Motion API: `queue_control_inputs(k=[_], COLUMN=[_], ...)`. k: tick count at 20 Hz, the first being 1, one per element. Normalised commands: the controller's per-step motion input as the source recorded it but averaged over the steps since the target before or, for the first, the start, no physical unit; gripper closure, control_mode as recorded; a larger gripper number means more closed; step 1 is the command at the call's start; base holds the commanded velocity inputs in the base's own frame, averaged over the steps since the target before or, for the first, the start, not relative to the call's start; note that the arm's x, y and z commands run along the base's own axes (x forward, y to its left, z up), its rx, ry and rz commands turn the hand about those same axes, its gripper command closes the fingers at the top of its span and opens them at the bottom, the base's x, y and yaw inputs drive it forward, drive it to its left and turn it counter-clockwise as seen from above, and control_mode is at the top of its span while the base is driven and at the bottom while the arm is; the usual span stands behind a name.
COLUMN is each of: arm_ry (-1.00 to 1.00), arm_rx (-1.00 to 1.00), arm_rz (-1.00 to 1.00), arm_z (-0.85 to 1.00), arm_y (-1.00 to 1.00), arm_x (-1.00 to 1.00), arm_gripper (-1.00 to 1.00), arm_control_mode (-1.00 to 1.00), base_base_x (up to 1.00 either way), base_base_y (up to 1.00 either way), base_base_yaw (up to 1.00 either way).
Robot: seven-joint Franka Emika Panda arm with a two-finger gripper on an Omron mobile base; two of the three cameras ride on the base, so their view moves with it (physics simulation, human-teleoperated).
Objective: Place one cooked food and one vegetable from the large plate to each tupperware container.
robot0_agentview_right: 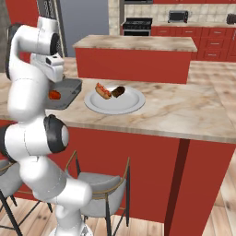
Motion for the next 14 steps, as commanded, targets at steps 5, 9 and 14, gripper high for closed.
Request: queue_control_inputs(k=[5,9,14], arm_ry=[0.04,0.04,0.0], arm_rx=[-0.28,-0.21,-0.08], arm_rz=[-0.25,0.0,0.04], arm_z=[0.02,-0.04,-0.33], arm_y=[0.08,-0.06,-0.2], arm_x=[0.76,0.11,0.07], arm_gripper=[1.0,1.0,1.0], arm_control_mode=[-1.0,-1.0,-1.0], base_base_x=[0.0,0.0,0.0], base_base_y=[0.0,0.0,0.0], base_base_yaw=[0.0,0.0,0.0])
